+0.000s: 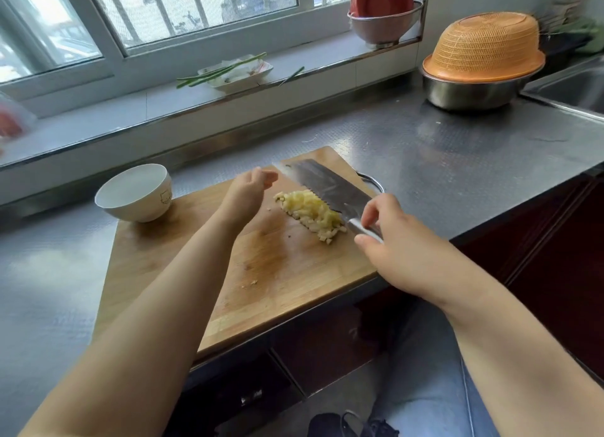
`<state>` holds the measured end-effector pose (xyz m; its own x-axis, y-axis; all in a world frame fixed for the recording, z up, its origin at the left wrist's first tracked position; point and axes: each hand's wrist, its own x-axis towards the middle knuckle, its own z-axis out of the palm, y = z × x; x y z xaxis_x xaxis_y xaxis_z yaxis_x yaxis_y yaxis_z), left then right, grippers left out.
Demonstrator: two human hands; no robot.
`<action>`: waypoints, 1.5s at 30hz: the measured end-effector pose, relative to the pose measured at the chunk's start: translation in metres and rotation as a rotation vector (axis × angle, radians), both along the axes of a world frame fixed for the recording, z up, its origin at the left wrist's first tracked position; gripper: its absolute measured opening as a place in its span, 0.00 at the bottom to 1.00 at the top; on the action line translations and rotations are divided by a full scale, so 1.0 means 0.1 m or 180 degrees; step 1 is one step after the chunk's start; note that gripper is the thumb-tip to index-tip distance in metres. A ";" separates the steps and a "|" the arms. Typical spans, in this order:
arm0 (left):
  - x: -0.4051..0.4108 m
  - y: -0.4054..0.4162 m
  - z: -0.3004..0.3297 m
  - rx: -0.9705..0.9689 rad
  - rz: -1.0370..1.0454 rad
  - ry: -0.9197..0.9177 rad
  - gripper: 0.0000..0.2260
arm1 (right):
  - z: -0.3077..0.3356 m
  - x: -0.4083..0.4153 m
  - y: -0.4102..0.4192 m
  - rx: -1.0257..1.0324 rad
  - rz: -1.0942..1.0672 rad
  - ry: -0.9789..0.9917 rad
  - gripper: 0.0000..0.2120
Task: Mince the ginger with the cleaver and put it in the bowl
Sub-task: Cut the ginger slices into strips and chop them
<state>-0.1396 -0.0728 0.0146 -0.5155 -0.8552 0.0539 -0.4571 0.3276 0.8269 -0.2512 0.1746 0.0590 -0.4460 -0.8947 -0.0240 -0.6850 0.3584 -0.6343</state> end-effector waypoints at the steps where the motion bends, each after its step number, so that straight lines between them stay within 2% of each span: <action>1: 0.00 0.04 0.01 -0.0409 -0.0109 -0.0260 0.19 | 0.01 -0.02 -0.03 -0.0076 -0.0016 -0.0147 0.08; 4: 0.01 0.08 -0.02 -0.1665 -0.0316 -0.1034 0.16 | 0.02 -0.03 -0.11 -0.0359 -0.0047 -0.0445 0.09; 7: 0.01 0.04 -0.06 -0.2216 -0.0361 -0.1128 0.14 | 0.02 0.00 -0.17 -0.0513 -0.0035 -0.0661 0.09; 12: -0.03 0.06 -0.06 -0.2264 -0.0571 -0.1305 0.19 | -0.01 0.07 -0.22 -0.0752 -0.0066 -0.0911 0.09; 17: -0.04 0.01 -0.06 -0.2520 -0.0677 -0.1130 0.14 | -0.04 0.11 -0.27 -0.1010 -0.0146 -0.1278 0.09; 19: -0.04 0.01 -0.06 -0.2564 -0.0531 -0.0849 0.11 | -0.04 0.12 -0.29 -0.1152 -0.0180 -0.1465 0.10; 22: -0.02 0.03 -0.04 -0.2559 -0.0448 -0.0572 0.10 | -0.04 0.12 -0.32 -0.1292 -0.0193 -0.1547 0.10; 26: 0.06 -0.06 -0.03 -0.2305 -0.0328 -0.0991 0.21 | -0.04 0.12 -0.33 -0.1297 -0.0151 -0.1512 0.10; 29: 0.15 -0.25 -0.04 -0.1672 0.0176 -0.1546 0.29 | -0.06 0.14 -0.34 -0.1230 -0.0121 -0.1507 0.10; 33: 0.29 -0.44 -0.14 -0.0837 0.0188 -0.1748 0.28 | -0.09 0.18 -0.36 -0.1124 -0.0057 -0.1633 0.13; 42: 0.74 -0.07 -0.08 -0.0668 0.0296 -0.1737 0.26 | -0.10 0.33 -0.48 -0.0494 0.0146 -0.1285 0.19; 45: 1.01 0.23 -0.11 -0.0588 0.0439 -0.1697 0.29 | -0.12 0.39 -0.56 -0.0195 0.0272 -0.1125 0.21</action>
